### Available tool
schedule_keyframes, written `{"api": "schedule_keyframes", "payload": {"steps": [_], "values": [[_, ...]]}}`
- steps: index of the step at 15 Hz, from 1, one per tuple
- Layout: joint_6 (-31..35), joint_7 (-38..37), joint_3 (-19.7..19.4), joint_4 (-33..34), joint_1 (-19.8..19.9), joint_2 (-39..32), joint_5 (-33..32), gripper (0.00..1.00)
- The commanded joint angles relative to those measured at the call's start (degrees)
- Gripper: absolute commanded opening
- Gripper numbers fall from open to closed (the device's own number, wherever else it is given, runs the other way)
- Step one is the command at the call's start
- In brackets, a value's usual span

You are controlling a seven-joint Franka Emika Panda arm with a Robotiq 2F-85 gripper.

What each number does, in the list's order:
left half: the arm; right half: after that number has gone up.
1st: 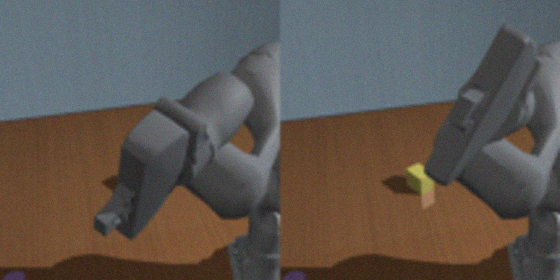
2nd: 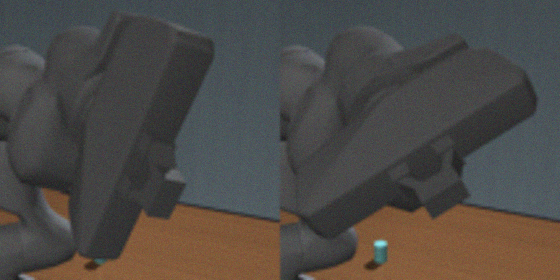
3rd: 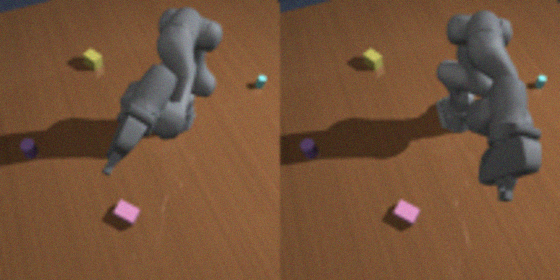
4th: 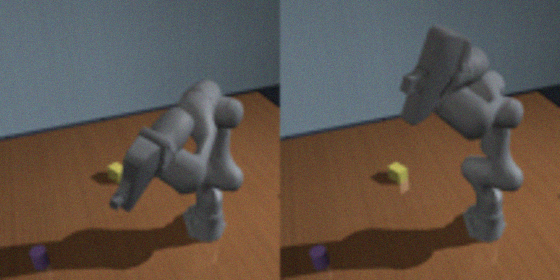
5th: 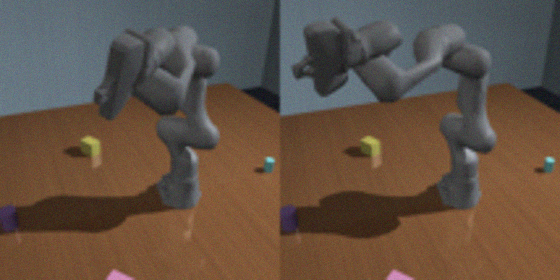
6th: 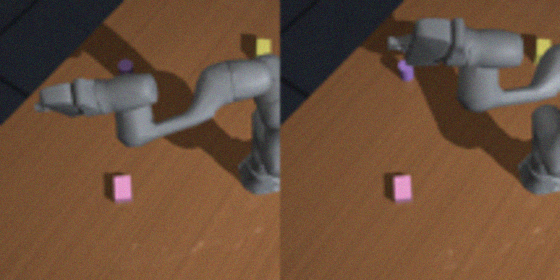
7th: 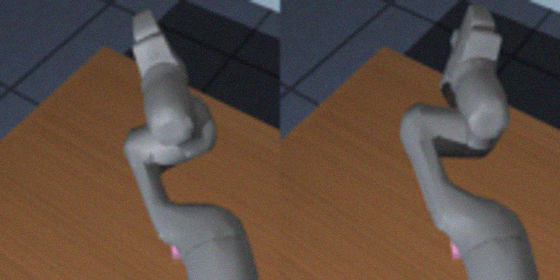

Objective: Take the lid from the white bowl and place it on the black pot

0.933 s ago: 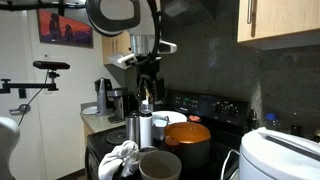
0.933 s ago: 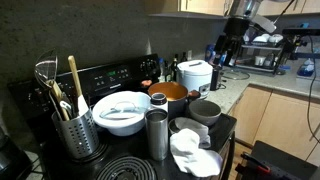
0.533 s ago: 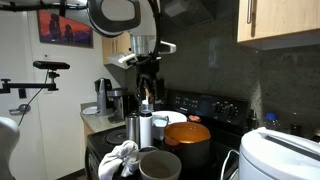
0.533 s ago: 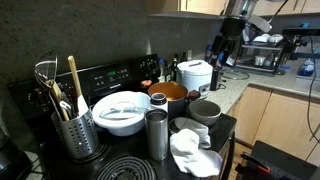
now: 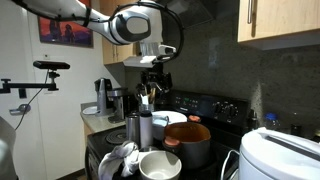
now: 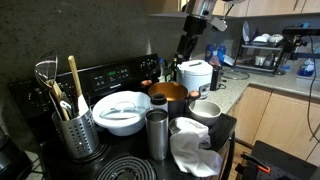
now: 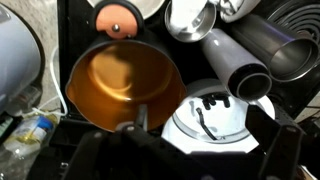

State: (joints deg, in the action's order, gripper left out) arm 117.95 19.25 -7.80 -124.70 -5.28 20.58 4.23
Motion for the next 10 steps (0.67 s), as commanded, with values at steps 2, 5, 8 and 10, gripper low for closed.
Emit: {"api": "schedule_keyframes", "payload": {"steps": [2, 5, 8, 10], "values": [[6.5, 9.1, 1.6, 9.8, -2.1, -12.0, 5.3, 1.0], [8.3, 14.6, 3.1, 14.0, -2.0, -17.6, 10.0, 1.0], [8.5, 20.4, 5.5, 16.9, -1.2, -22.2, 14.0, 1.0], [8.3, 22.9, 7.2, 18.3, -0.6, -24.8, 15.3, 1.0]]}}
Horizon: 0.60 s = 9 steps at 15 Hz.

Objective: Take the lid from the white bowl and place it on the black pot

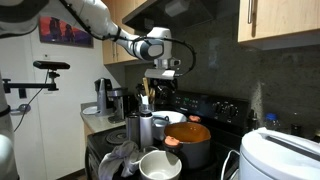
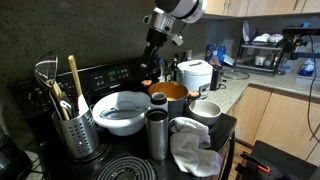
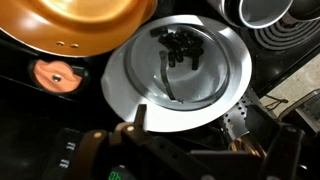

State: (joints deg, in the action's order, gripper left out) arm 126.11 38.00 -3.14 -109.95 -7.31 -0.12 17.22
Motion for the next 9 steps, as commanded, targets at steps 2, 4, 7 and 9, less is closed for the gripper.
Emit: {"api": "schedule_keyframes", "payload": {"steps": [2, 4, 7, 9], "values": [[0.1, 6.0, 4.0, 4.5, 1.9, -6.2, 2.5, 1.0], [0.2, 7.3, 5.3, 5.1, 2.4, -7.9, 2.2, 1.0], [1.6, 8.6, 6.7, 5.3, 3.3, -9.9, 2.0, 1.0], [3.3, 9.1, 7.4, 5.2, 3.8, -11.2, 1.7, 1.0]]}}
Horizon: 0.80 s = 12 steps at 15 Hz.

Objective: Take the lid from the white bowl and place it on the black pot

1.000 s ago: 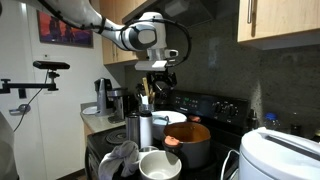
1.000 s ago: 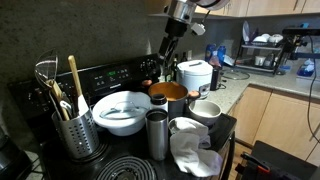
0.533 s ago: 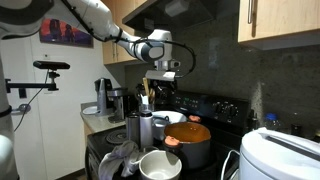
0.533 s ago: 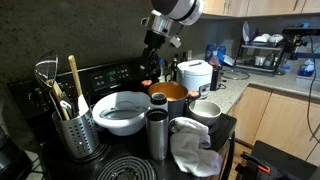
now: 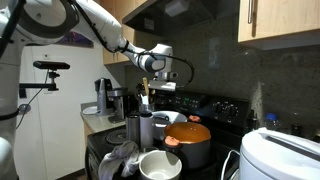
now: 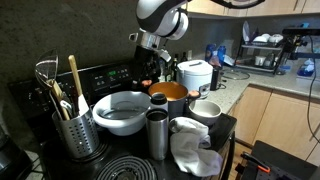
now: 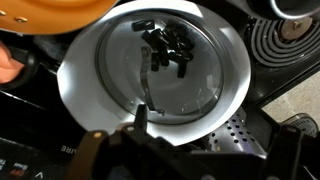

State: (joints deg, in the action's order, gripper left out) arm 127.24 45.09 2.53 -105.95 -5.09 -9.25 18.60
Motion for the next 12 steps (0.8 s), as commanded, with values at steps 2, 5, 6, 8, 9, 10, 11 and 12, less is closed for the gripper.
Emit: {"api": "schedule_keyframes", "payload": {"steps": [2, 5, 6, 8, 9, 10, 11, 12], "values": [[3.5, 3.0, 2.3, 1.3, 2.1, -3.6, 0.3, 1.0], [4.7, 4.4, 3.4, 1.9, 3.0, -6.0, 0.7, 1.0], [4.9, 4.9, 3.8, 2.2, 3.3, -6.8, 0.9, 1.0], [5.2, 5.6, 4.6, 2.8, 3.8, -8.4, 0.9, 1.0], [5.2, 6.1, 5.0, 3.2, 4.1, -9.2, 0.9, 1.0], [5.3, 6.2, 5.3, 3.8, 4.2, -10.0, 0.7, 1.0], [5.4, 6.2, 5.7, 4.5, 4.5, -10.9, 0.8, 1.0], [5.6, 6.2, 6.0, 5.2, 4.7, -11.7, 0.7, 1.0]]}}
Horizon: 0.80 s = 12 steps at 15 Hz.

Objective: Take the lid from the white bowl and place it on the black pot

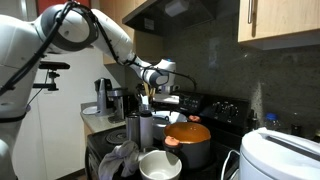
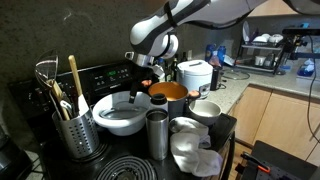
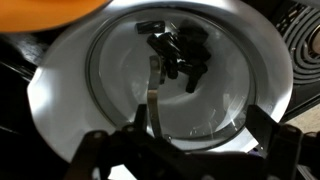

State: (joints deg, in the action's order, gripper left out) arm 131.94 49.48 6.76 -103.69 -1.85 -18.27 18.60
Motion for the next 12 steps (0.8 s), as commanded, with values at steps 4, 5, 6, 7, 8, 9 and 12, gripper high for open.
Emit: {"api": "schedule_keyframes", "payload": {"steps": [4, 5, 6, 7, 8, 9, 12], "values": [[1.1, 1.8, 2.8, 6.0, 2.4, -5.8, 0.6, 1.0], [1.0, 1.8, 3.1, 6.8, 2.7, -6.5, 0.7, 1.0], [1.0, 1.8, 3.3, 7.5, 3.0, -7.2, 0.7, 1.0], [1.2, 1.8, 3.4, 8.2, 3.2, -7.8, 0.6, 1.0], [1.1, 1.8, 3.5, 8.8, 3.5, -8.4, 0.7, 1.0], [1.1, 1.7, 3.6, 9.3, 3.7, -9.0, 0.6, 1.0], [1.1, 1.6, 4.2, 10.3, 4.3, -10.3, 0.6, 1.0]]}}
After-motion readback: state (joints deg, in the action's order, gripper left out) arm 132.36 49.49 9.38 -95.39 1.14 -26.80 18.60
